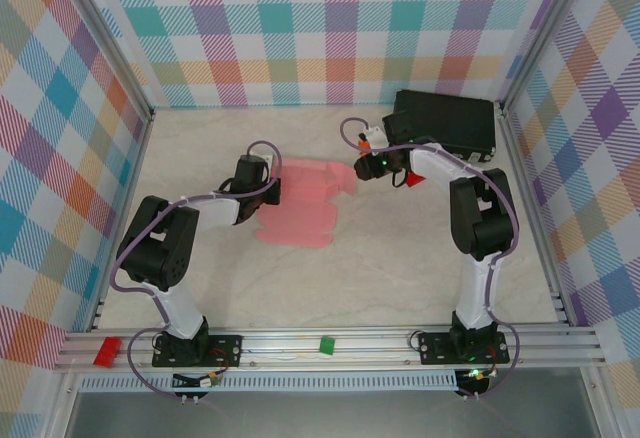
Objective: Fold the paper box
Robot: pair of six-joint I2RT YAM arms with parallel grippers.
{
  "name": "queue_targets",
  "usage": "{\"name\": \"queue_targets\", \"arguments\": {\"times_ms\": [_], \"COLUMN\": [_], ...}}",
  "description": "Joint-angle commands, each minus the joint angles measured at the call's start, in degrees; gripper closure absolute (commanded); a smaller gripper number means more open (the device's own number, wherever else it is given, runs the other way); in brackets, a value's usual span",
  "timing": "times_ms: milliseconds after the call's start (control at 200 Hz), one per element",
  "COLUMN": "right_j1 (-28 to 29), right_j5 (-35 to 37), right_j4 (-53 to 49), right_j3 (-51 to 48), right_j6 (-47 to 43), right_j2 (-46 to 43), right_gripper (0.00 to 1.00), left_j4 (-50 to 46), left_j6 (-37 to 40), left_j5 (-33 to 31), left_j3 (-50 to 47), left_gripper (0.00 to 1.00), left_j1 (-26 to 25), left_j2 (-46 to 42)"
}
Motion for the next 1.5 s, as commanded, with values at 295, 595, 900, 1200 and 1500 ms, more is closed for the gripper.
{"name": "queue_targets", "arguments": {"times_ms": [295, 595, 900, 1200, 1500], "right_j1": [3.45, 5.55, 6.64, 7.91, 8.15], "right_j5": [-6.99, -9.17, -11.22, -13.66, -17.87], "right_j4": [-2.87, -1.86, -0.05, 5.18, 5.08], "right_j3": [1.21, 0.72, 0.54, -1.5, -1.65], "right_j6": [-1.03, -1.78, -3.31, -4.96, -6.93], "right_j2": [1.86, 2.27, 2.14, 1.92, 1.92], "right_gripper": [0.52, 0.52, 0.53, 0.55, 0.6], "left_j4": [0.63, 0.64, 0.63, 0.11, 0.02], "left_j6": [-1.75, -2.2, -2.27, -2.29, -2.36], "left_j5": [-1.11, -1.71, -1.81, -1.53, -1.82], "left_j3": [-0.28, -0.3, -0.28, -0.47, -0.55], "left_gripper": [1.0, 1.0, 1.0, 1.0, 1.0], "left_j1": [-0.88, -2.02, -2.47, -2.55, -2.55], "left_j2": [-0.87, -0.27, -0.15, -0.36, -0.43]}}
